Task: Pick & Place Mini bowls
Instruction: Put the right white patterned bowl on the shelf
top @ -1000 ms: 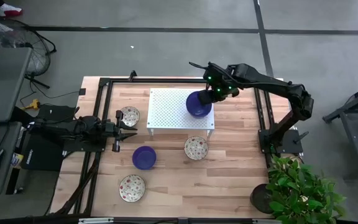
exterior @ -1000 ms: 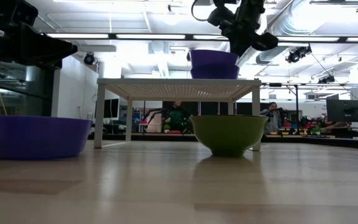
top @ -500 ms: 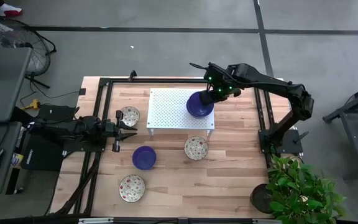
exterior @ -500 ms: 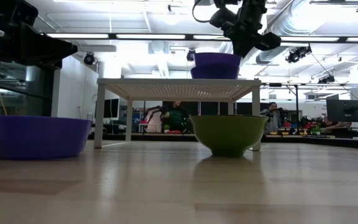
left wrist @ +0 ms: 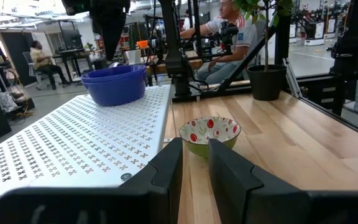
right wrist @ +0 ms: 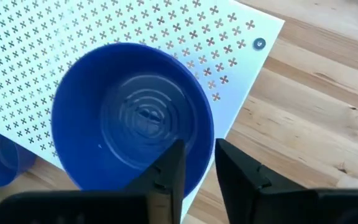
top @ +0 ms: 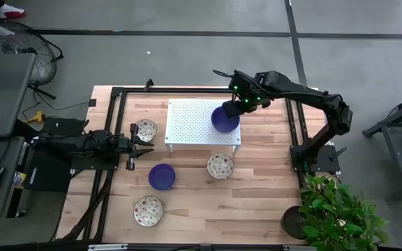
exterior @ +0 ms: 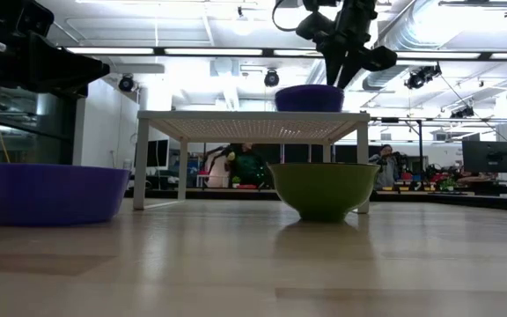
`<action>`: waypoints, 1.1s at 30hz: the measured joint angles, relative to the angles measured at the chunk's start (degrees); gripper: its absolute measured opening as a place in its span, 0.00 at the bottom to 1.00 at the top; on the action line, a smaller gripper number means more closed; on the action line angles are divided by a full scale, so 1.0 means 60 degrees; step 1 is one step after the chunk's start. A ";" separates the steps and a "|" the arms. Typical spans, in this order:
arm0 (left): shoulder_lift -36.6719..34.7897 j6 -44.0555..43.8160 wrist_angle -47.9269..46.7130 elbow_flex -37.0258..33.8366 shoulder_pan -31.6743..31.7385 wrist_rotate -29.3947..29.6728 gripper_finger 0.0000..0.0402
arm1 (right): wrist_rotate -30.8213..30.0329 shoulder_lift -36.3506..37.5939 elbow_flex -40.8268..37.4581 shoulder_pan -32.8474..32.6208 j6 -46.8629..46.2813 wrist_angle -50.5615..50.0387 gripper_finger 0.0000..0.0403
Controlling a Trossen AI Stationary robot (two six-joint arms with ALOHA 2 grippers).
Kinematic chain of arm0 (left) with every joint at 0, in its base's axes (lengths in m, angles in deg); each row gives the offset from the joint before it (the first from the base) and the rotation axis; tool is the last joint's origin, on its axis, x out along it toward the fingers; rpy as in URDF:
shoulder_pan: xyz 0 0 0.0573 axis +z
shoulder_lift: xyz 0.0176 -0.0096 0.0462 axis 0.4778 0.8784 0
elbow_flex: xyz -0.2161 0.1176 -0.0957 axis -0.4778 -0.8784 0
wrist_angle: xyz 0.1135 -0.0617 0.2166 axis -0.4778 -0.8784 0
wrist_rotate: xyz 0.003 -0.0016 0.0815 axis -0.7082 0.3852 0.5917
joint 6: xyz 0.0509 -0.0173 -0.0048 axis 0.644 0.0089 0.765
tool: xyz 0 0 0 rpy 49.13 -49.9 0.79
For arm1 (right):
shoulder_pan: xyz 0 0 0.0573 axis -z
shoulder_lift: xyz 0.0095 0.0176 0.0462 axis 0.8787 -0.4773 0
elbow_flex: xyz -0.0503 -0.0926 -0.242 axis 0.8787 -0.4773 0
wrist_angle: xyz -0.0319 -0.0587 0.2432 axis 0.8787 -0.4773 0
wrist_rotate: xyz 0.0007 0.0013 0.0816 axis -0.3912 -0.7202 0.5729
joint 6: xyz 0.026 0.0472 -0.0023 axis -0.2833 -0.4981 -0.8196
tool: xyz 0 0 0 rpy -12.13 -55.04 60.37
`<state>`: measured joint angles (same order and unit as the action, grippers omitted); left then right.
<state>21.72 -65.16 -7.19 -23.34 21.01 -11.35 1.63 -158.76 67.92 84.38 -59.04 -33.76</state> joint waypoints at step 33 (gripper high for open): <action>0.0000 0.0003 0.0001 0.0000 0.0000 0.0000 0.18 | -0.1916 0.0601 -0.0335 -0.3876 0.1851 0.0164 0.01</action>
<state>21.72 -65.15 -7.19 -23.34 21.01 -11.35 -9.86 -155.15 65.91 61.13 -47.94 -32.78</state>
